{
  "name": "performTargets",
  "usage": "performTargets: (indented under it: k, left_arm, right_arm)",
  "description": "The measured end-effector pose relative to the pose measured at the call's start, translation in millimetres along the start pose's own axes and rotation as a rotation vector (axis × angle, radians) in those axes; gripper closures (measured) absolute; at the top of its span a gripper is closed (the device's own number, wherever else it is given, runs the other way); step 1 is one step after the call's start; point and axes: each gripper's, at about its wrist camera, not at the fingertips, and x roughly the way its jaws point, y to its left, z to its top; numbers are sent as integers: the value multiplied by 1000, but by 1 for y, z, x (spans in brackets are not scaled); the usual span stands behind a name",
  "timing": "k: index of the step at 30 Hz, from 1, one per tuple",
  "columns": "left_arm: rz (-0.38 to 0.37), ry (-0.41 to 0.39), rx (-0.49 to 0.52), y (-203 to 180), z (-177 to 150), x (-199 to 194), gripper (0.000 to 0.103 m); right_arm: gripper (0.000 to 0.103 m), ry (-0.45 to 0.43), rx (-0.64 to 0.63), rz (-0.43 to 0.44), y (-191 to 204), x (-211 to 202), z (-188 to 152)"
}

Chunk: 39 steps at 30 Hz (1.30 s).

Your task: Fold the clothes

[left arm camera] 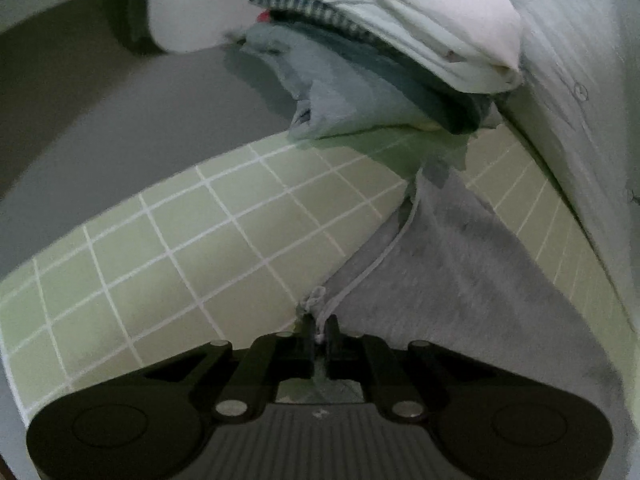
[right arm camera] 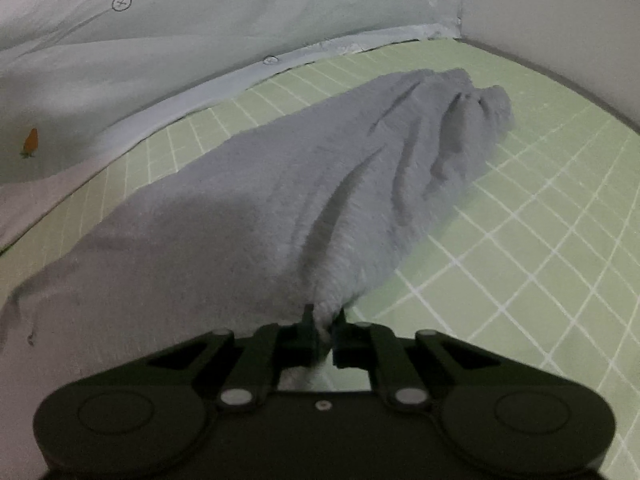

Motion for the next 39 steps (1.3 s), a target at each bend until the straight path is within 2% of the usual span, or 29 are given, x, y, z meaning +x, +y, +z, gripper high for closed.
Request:
performTargets:
  k: [2, 4, 5, 6, 7, 9, 10, 11, 13, 14, 18, 23, 26, 29, 31, 33, 34, 36, 38, 39]
  left_arm:
    - [-11, 10, -19, 1, 2, 2, 89]
    - [-53, 6, -10, -2, 2, 3, 67]
    - [-79, 2, -1, -4, 1, 3, 49]
    - [-99, -6, 10, -7, 0, 3, 39]
    - [-102, -15, 22, -10, -1, 4, 37]
    - [-61, -31, 53, -20, -5, 9, 37]
    - [-39, -42, 67, -24, -7, 10, 38]
    - [-14, -56, 78, -28, -9, 11, 41]
    - [54, -89, 126, -37, -12, 12, 79]
    - [61, -94, 151, -40, -12, 13, 96]
    - [-25, -106, 145, -47, -5, 6, 97]
    - [-160, -173, 307, -97, -14, -20, 97]
    - [-291, -163, 472, -144, -42, -34, 97]
    - [-412, -94, 687, -186, -85, -40, 95]
    - [-462, 7, 846, -204, -119, -37, 85]
    - [-481, 98, 963, -210, -146, -34, 63]
    - [-483, 117, 997, -208, -153, -35, 60]
    - [-472, 117, 1012, -198, -156, -39, 44]
    - [-461, 106, 968, -184, -145, -42, 37]
    - [-453, 100, 925, -176, -136, -42, 37]
  right_arm:
    - [90, 9, 2, -8, 2, 1, 0]
    - [77, 19, 2, -23, 5, 3, 2]
    - [74, 21, -7, -33, 8, 3, 2]
    - [65, 22, -19, -42, 9, 3, 1]
    - [58, 20, -31, -46, 11, 2, 0]
    - [51, 23, -43, -55, 13, 2, -2]
    - [40, 28, -46, -64, 14, 3, -3]
    - [34, 27, -50, -72, 14, 3, -3]
    - [30, 21, -59, -87, 16, 2, -4]
    - [30, 19, -66, -89, 17, 2, -4]
    - [29, 9, -80, -90, 18, 0, -2]
    - [29, -4, -58, -87, 16, -1, 0]
    - [29, -5, -43, -81, 13, -1, 0]
    - [29, -10, -30, -77, 11, -2, 0]
    - [29, -18, -24, -79, 8, -4, 0]
    - [29, -25, -21, -82, 5, -6, 1]
    - [29, -30, -23, -85, 5, -7, 2]
    - [29, -44, -35, -93, 6, -10, 3]
    - [28, -66, -68, -96, 15, -15, 4]
    - [28, -80, -88, -94, 20, -17, 5]
